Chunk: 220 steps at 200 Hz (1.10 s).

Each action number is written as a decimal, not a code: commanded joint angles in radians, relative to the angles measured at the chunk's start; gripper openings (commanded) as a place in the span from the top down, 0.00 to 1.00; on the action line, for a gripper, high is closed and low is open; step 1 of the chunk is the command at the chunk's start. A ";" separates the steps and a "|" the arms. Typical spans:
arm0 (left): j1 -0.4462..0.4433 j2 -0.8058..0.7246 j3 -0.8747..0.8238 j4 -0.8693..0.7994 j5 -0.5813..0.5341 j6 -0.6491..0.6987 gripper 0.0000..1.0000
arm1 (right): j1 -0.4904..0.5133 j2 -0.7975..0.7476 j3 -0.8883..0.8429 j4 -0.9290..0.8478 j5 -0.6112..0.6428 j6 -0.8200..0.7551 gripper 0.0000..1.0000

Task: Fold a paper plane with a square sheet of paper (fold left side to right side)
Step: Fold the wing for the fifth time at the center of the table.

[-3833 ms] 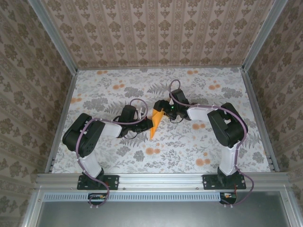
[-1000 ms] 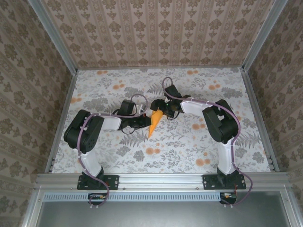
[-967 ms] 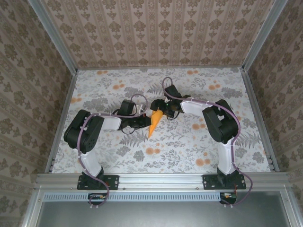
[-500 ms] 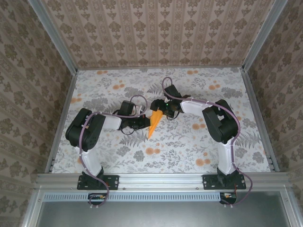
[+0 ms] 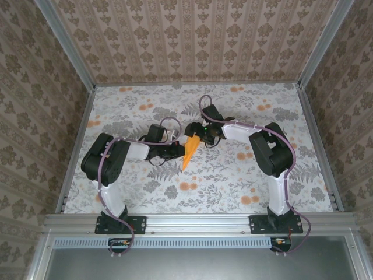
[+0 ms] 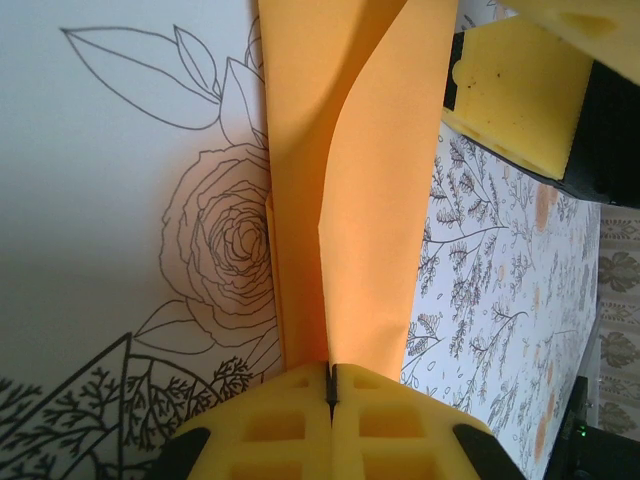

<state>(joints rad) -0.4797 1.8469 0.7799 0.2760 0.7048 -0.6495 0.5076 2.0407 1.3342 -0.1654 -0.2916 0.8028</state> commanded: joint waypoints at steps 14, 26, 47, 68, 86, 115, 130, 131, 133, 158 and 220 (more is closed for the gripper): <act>0.004 0.040 0.005 -0.027 -0.023 0.043 0.99 | -0.015 -0.072 -0.046 0.008 0.004 -0.031 0.13; 0.005 0.043 0.007 -0.034 -0.024 0.048 0.98 | -0.022 -0.104 -0.064 0.012 0.010 -0.034 0.13; 0.003 0.044 0.011 -0.038 -0.025 0.051 0.99 | -0.025 -0.150 -0.090 -0.004 0.033 -0.041 0.14; 0.000 0.046 0.017 -0.044 -0.025 0.054 0.98 | -0.018 -0.162 -0.112 0.012 0.005 -0.034 0.25; -0.003 0.048 0.025 -0.056 -0.023 0.065 0.99 | -0.009 -0.144 -0.112 0.038 -0.038 -0.021 0.47; -0.007 0.046 0.038 -0.084 -0.027 0.079 0.99 | 0.009 -0.090 -0.073 0.046 -0.067 -0.014 0.79; -0.009 0.046 0.041 -0.091 -0.031 0.084 0.99 | 0.019 -0.066 -0.053 0.028 -0.060 -0.018 0.84; -0.009 0.046 0.041 -0.092 -0.031 0.084 0.99 | 0.019 -0.064 -0.050 0.027 -0.059 -0.019 0.85; -0.008 0.046 0.041 -0.092 -0.031 0.084 0.99 | 0.019 -0.061 -0.048 0.024 -0.058 -0.020 0.85; -0.011 0.046 0.042 -0.095 -0.036 0.083 0.99 | 0.026 -0.035 -0.035 -0.006 -0.045 -0.027 0.89; -0.013 0.048 0.045 -0.100 -0.041 0.085 0.99 | 0.028 -0.026 -0.065 -0.036 -0.002 -0.048 0.90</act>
<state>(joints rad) -0.4820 1.8561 0.8139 0.2108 0.7109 -0.6044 0.5323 2.0064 1.2675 -0.1688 -0.3214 0.7792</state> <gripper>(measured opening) 0.046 0.098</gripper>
